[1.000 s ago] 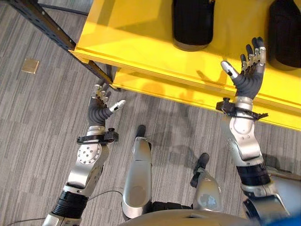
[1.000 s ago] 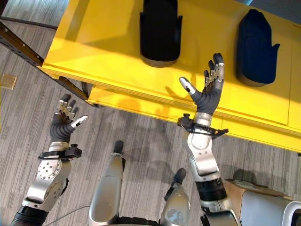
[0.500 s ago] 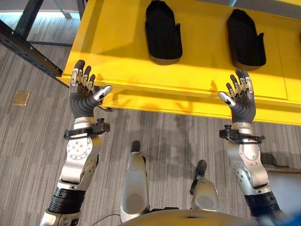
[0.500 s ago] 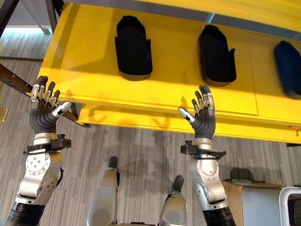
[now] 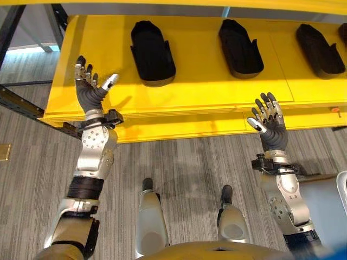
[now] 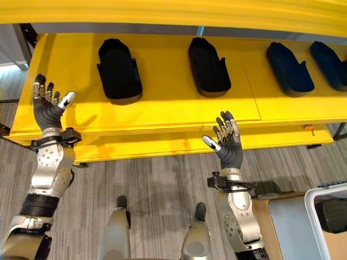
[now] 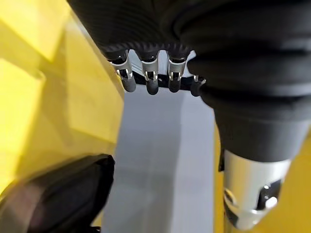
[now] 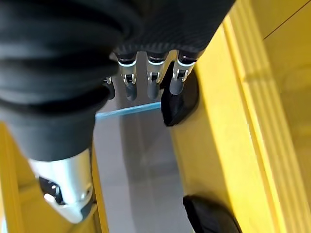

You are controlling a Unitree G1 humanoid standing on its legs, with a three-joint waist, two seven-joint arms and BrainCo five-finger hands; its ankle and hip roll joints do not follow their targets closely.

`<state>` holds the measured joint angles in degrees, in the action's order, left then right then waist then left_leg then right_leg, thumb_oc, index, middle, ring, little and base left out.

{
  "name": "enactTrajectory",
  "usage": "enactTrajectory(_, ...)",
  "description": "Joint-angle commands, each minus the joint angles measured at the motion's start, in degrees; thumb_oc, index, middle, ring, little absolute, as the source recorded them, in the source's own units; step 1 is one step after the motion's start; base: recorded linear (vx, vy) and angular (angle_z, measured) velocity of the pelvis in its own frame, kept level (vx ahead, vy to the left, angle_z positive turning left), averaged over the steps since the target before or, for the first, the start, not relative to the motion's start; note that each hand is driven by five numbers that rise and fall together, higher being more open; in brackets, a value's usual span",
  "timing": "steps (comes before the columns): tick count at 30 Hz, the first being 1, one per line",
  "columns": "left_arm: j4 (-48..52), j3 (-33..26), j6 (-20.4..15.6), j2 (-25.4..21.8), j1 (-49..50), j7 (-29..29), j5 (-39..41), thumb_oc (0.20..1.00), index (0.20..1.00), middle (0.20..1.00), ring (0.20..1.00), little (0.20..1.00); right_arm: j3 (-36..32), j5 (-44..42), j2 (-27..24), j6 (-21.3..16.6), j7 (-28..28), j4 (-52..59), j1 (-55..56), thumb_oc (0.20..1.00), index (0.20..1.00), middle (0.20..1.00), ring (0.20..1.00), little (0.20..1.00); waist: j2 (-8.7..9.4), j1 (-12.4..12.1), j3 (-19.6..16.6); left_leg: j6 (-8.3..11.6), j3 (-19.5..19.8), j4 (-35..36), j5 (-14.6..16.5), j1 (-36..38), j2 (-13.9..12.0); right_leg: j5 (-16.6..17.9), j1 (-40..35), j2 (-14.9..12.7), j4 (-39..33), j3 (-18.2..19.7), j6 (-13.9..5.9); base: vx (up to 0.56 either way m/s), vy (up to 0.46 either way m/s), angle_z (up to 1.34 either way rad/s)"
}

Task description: Move parts from the plastic box to the shelf.

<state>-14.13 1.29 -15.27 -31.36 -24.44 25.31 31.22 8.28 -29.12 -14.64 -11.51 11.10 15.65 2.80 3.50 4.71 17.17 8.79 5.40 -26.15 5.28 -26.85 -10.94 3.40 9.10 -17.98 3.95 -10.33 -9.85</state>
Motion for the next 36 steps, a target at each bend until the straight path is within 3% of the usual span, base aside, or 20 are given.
enactTrajectory(1,-3.92,0.15,-1.46,-4.76,-5.95,-0.12,1.66,1.000,1.000,1.000,1.000,1.000,-2.26,-1.19,-3.33,-2.27,-1.30,3.29,-0.47,1.000,1.000,1.000,1.000,1.000,-1.80,0.70,0.56,-2.97,-7.13,11.82,-4.47,6.60,0.16,-6.66,-2.78,-0.03,4.75,-1.42,-0.84,0.00,0.027,-0.14)
enactTrajectory(5,-14.58,2.52,-0.74,-10.98,-13.49,-0.64,4.40,1.000,1.000,1.000,1.000,1.000,-2.40,-1.53,-3.71,-2.35,-1.44,3.68,1.34,1.000,1.000,1.000,1.000,1.000,-1.21,2.23,1.83,-3.05,-8.35,10.26,-3.76,5.43,-0.10,-5.92,-1.30,0.23,4.68,-0.09,-1.16,0.00,0.039,-0.13)
enactTrajectory(17,-35.38,7.57,1.81,-19.61,-27.77,-2.11,6.02,1.000,1.000,1.000,1.000,1.000,-3.82,-2.70,-4.10,-3.05,-2.00,4.40,5.92,1.000,1.000,1.000,1.000,1.000,0.83,5.28,3.87,-3.80,-11.42,6.35,-1.68,2.06,-0.79,-2.05,1.92,-0.13,2.66,3.03,-2.35,0.00,0.054,-0.15)
enactTrajectory(18,-36.57,8.15,2.20,-19.99,-28.57,-2.52,5.94,1.000,1.000,1.000,1.000,1.000,-3.85,-2.87,-4.07,-3.23,-2.01,4.37,6.06,1.000,1.000,1.000,1.000,1.000,1.02,5.60,4.04,-3.96,-11.70,5.81,-1.33,1.74,-0.83,-1.62,2.20,-0.18,2.42,3.46,-2.51,0.10,0.105,-0.21)
enactTrajectory(19,-39.13,8.45,2.32,-20.98,-30.27,-2.85,6.28,1.000,1.000,1.000,1.000,1.000,-4.14,-3.16,-3.96,-3.37,-2.11,4.35,6.82,1.000,1.000,1.000,1.000,1.000,1.31,6.10,4.32,-3.90,-12.30,3.85,1.48,1.46,-1.02,-1.25,2.19,-0.16,1.67,4.70,-3.17,0.10,0.106,-0.22)
enactTrajectory(36,-44.36,13.86,2.19,-24.00,-40.24,-3.83,6.71,1.000,1.000,1.000,1.000,1.000,-5.45,-3.83,-3.57,-4.05,-3.29,4.02,9.45,1.000,1.000,1.000,1.000,1.000,1.86,8.28,3.43,-6.07,-16.24,-1.79,6.01,-4.40,-0.22,7.64,5.35,-1.87,-4.38,7.76,-5.15,0.03,0.078,-0.18)
